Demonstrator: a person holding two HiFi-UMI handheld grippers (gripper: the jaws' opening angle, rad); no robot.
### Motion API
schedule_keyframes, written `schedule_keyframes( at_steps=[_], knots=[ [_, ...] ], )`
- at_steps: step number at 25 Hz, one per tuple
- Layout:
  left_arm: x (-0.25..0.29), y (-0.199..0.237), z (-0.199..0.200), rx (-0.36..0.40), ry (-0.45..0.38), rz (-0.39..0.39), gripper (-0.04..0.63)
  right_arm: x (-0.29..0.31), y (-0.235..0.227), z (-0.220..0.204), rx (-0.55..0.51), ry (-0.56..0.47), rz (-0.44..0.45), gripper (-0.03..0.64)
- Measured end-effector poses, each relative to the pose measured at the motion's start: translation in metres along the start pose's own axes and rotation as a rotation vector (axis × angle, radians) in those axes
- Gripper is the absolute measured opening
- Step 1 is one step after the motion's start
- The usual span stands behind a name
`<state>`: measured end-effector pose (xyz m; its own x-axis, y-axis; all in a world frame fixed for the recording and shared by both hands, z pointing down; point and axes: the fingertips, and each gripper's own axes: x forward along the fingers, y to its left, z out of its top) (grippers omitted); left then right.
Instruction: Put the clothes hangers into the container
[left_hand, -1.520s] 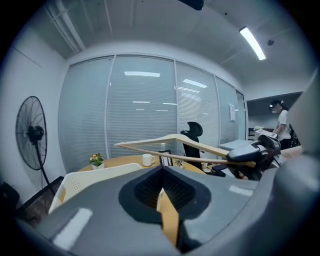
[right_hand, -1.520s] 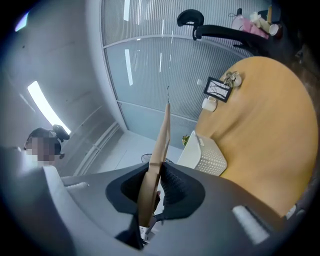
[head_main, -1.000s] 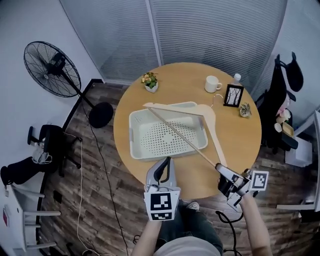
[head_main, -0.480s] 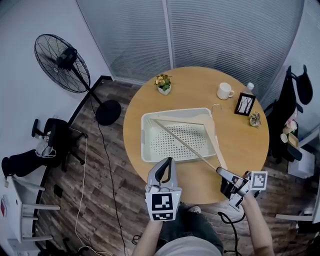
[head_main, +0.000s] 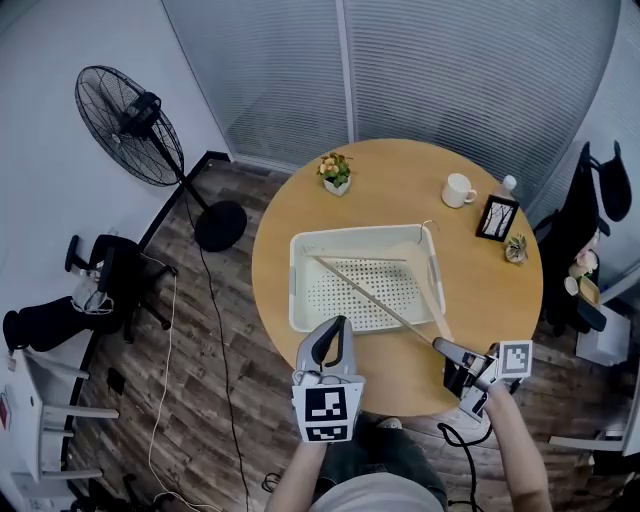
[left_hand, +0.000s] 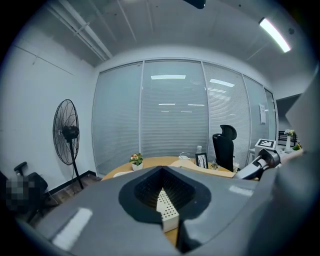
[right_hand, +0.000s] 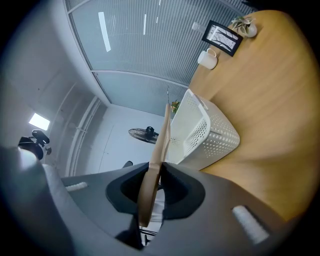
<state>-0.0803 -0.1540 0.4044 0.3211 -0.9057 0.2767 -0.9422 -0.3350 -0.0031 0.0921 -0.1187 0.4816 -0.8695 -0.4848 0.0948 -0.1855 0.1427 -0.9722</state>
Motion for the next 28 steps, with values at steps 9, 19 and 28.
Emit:
schedule_keyframes(
  at_steps=[9,19,28],
  knots=[
    [0.005,0.011,0.002,-0.010,-0.001,0.012,0.000,0.011,-0.021,0.007,0.015,0.043,-0.085,0.080],
    [0.008,0.016,0.001,-0.017,0.001,0.019,0.000,0.018,-0.037,0.010,0.056,0.075,-0.147,0.080],
    [0.013,0.017,-0.001,-0.020,0.007,0.018,0.000,0.028,-0.044,0.016,0.074,0.092,-0.183,0.081]
  ],
)
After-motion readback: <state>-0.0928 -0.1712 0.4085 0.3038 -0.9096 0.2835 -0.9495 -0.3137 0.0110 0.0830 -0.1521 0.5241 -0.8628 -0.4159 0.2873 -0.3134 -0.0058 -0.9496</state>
